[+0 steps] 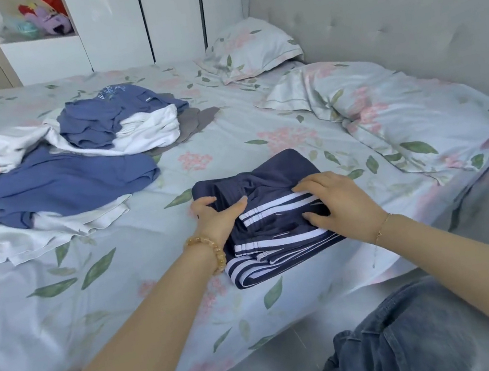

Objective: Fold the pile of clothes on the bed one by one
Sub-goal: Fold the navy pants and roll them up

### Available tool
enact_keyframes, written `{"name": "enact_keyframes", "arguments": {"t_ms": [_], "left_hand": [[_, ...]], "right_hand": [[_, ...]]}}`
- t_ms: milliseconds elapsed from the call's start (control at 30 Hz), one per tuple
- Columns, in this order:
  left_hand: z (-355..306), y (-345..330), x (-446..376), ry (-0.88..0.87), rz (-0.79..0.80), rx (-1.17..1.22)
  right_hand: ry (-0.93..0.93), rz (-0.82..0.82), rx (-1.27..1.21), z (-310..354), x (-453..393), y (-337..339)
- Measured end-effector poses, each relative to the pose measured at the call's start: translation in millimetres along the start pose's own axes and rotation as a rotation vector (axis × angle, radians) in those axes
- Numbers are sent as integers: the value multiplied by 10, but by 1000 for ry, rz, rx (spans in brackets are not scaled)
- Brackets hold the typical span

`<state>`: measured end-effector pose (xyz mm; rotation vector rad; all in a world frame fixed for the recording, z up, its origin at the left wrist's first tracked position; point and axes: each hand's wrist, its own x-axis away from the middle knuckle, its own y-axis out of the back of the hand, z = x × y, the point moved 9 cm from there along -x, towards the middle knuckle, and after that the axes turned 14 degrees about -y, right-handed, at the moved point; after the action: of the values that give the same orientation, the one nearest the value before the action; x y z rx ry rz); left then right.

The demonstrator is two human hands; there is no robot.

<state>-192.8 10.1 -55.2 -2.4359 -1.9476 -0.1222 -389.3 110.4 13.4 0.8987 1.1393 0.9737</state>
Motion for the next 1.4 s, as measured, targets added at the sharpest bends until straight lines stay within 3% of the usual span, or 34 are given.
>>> {"name": "enact_keyframes", "arguments": {"t_ms": [133,333,467,567,667,733,800,867,933,967,1067,1233,1300,1400], "left_hand": [[9,-145,-31,26,140,5],[-208,-75,20,85,34,272],[-322,16,101,150,19,354],[-162,155,76,176,-37,276],[-106,304,13,24,-57,-136],[-153,455,33,-94,-179,-363],[-29,491,97,-29,-221,-167],[150,371,150,128,-162,155],[204,158,319,255,8,232],[235,99,374,270,66,213],[118,113,362,173,113,92],[-357,685,272,151,339,-38],[-370,1105,253,216,452,-152],[-183,1671,86,240,524,-369]], "right_hand": [[98,-162,-27,188,-29,19],[195,-352,-270,337,182,416],[331,-112,-280,545,317,61],[339,55,-205,522,350,-163],[366,137,-69,456,379,-277],[368,152,-54,444,383,-285],[289,184,-195,430,355,-223],[93,288,-534,350,281,-141],[-110,366,-831,234,193,-104],[-177,369,-862,176,132,-97],[-285,371,-777,153,-95,-61],[-252,352,-609,413,-585,105],[-311,467,-578,530,-719,2],[-346,786,-508,869,-659,-399]]}}
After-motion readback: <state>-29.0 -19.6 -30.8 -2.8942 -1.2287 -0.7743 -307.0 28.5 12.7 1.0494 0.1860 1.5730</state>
